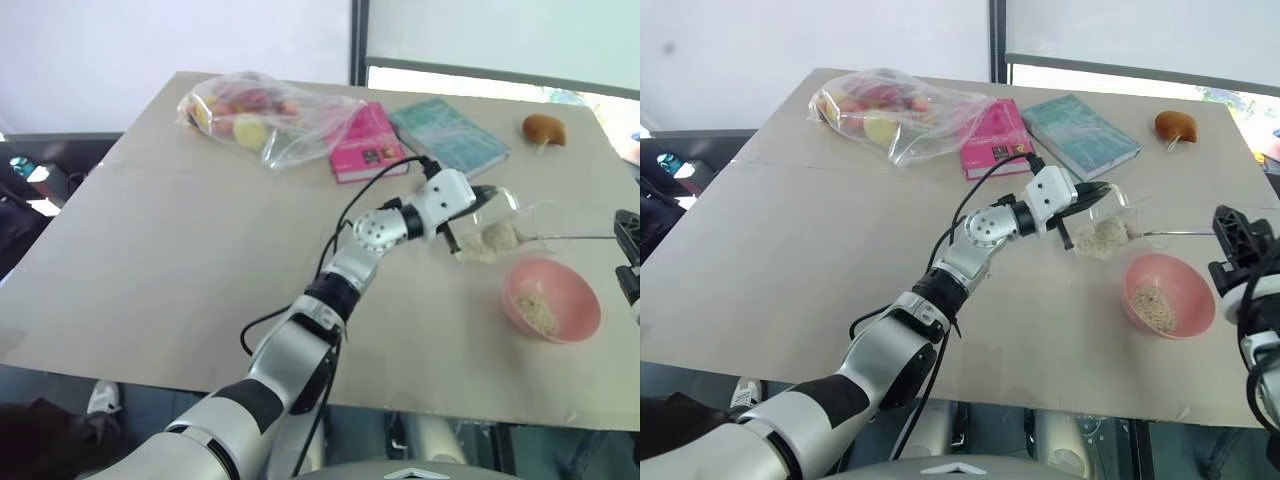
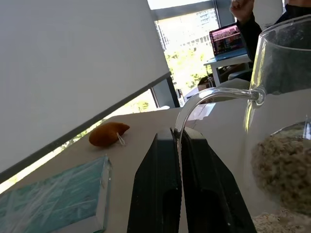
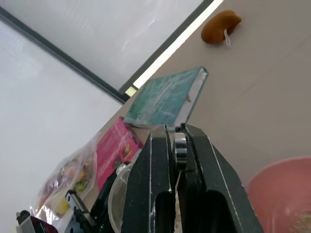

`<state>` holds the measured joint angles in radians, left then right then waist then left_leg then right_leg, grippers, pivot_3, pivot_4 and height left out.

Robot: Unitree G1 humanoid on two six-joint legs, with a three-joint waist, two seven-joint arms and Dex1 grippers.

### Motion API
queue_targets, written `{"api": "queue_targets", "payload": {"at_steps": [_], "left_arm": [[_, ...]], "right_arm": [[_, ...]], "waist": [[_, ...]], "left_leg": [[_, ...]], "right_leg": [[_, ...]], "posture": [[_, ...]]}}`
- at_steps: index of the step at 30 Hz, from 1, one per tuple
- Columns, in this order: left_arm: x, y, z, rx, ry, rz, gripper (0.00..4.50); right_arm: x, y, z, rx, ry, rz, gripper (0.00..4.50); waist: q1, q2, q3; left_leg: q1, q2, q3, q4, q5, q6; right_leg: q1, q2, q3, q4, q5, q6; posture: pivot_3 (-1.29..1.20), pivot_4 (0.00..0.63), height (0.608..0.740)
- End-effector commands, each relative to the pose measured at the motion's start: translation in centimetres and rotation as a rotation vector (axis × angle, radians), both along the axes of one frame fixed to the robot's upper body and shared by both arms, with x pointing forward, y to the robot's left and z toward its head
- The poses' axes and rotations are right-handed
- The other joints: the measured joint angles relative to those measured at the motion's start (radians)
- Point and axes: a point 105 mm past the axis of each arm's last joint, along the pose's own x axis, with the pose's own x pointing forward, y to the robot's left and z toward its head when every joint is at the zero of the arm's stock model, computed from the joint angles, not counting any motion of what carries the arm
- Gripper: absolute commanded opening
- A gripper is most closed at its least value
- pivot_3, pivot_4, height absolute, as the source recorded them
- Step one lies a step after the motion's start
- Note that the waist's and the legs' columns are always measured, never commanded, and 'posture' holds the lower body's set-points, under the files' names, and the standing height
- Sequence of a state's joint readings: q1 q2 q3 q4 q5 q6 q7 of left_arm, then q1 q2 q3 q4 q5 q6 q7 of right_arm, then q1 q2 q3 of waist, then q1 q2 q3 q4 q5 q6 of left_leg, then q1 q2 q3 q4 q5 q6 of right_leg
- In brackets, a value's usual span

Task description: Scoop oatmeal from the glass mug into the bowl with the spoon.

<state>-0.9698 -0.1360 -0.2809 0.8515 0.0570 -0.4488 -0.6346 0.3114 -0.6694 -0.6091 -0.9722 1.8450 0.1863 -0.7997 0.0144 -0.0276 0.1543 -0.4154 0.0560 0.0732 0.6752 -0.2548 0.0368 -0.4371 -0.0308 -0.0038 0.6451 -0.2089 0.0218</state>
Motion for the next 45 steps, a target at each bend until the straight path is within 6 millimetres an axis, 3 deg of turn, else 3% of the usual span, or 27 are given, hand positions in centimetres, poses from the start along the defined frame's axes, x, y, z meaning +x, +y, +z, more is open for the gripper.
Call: {"api": "queue_targets", "payload": {"at_steps": [1,7,14,22,28,38,45], "left_arm": [[-1.5,-2.0,2.0,-0.042,-0.067,-0.069,0.05],[-1.9,-2.3,2.0,-0.04,-0.07,-0.088,0.05],[-2.0,-2.2,1.7,-0.043,-0.062,-0.095,0.05],[-1.9,-2.1,1.7,-0.045,-0.059,-0.09,0.05],[-1.9,-2.0,1.7,-0.046,-0.058,-0.089,0.05],[-1.8,-1.8,1.7,-0.055,-0.054,-0.083,0.05],[-1.6,-1.7,1.6,-0.044,-0.056,-0.076,0.05]], "right_arm": [[-0.9,0.2,1.3,-0.165,-0.033,-0.009,0.0],[-1.1,0.4,1.0,-0.259,-0.001,-0.005,0.0],[-1.2,0.0,1.4,-0.23,-0.031,-0.017,0.0],[-1.1,0.2,0.7,-0.061,-0.074,0.002,0.0],[-1.0,0.1,-0.3,-0.148,-0.016,0.004,0.0],[-1.3,0.2,-0.1,0.055,-0.081,0.004,0.0],[-1.8,-0.5,-0.3,0.07,-0.078,-0.033,0.0]], "waist": [[0.0,0.002,-0.001],[0.0,0.002,-0.001],[0.0,0.002,-0.001],[0.0,0.002,-0.001],[0.0,0.002,-0.001],[0.0,0.003,-0.001],[0.0,0.003,-0.001]], "left_leg": [[0.0,0.0,0.0,0.0,0.0,0.0],[0.001,0.0,-0.001,0.002,0.0,0.001],[0.0,0.0,-0.002,0.003,0.0,0.001],[0.0,-0.001,-0.002,0.004,0.0,0.001],[0.0,-0.001,-0.002,0.005,0.0,0.002],[0.0,-0.001,-0.002,0.005,0.0,0.002],[0.0,-0.001,-0.002,0.006,0.0,0.002]], "right_leg": [[0.0,0.0,0.0,0.0,0.0,0.0],[0.002,0.003,0.002,0.0,-0.001,0.002],[0.003,0.003,0.003,0.0,-0.001,0.002],[0.004,0.004,0.004,0.0,-0.001,0.002],[0.004,0.004,0.005,0.0,-0.002,0.002],[0.004,0.005,0.005,0.0,-0.003,0.0],[0.004,0.005,0.005,0.0,-0.003,0.0]], "posture": [[0.0,0.15,0.74],[0.0,0.15,0.74],[0.0,0.15,0.74],[0.0,0.15,0.74],[0.0,0.15,0.74],[0.0,0.15,0.74],[0.0,0.15,0.74]]}}
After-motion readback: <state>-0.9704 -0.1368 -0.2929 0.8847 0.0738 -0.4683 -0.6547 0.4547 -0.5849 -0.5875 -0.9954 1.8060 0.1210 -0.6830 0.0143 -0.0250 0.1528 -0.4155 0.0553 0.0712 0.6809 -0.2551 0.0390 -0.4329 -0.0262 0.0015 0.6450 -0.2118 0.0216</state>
